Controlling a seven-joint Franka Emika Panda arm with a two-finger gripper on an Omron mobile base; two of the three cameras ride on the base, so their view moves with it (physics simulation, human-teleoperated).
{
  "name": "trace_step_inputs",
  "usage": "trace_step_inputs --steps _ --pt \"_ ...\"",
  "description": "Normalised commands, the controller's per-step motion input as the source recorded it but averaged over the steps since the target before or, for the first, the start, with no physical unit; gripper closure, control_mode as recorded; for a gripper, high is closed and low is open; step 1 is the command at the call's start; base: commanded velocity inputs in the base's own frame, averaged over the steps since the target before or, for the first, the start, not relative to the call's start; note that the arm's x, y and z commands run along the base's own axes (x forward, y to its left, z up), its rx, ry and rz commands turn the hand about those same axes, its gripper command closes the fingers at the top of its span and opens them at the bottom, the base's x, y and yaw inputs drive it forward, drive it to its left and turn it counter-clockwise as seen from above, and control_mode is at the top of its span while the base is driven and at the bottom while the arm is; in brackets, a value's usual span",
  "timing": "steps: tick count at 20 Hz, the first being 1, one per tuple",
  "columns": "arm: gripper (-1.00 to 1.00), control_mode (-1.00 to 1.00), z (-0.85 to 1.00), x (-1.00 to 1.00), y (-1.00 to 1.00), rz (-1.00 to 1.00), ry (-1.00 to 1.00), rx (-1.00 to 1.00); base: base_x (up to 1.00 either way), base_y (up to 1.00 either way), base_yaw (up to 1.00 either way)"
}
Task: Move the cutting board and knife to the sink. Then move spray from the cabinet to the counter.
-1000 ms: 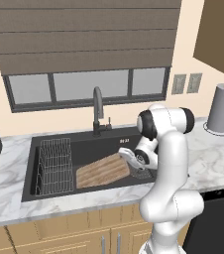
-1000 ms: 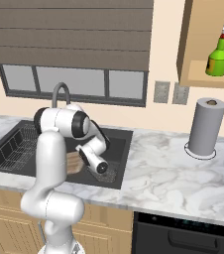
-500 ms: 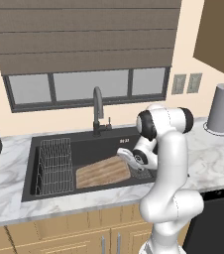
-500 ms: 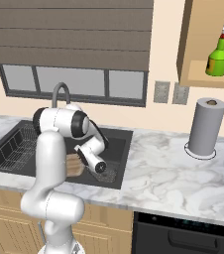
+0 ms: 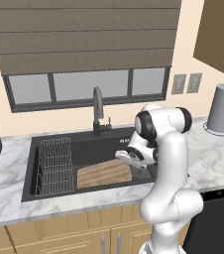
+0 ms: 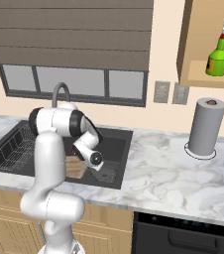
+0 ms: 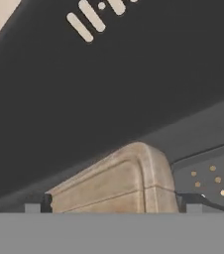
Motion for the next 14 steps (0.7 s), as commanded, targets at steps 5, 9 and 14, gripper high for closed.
trace_step_inputs --steps 5,9,14 --pt "-1.0 -1.0 0.01 0.15 0.0 0.0 0.34 -0.4 0.0 0.0 0.0" --pt "-1.0 -1.0 0.43 0.06 0.06 0.0 0.34 -0.25 0.0 0.0 0.0" --pt "-1.0 -1.0 0.7 -0.18 0.03 0.0 0.04 -0.07 0.0 0.0 0.0"
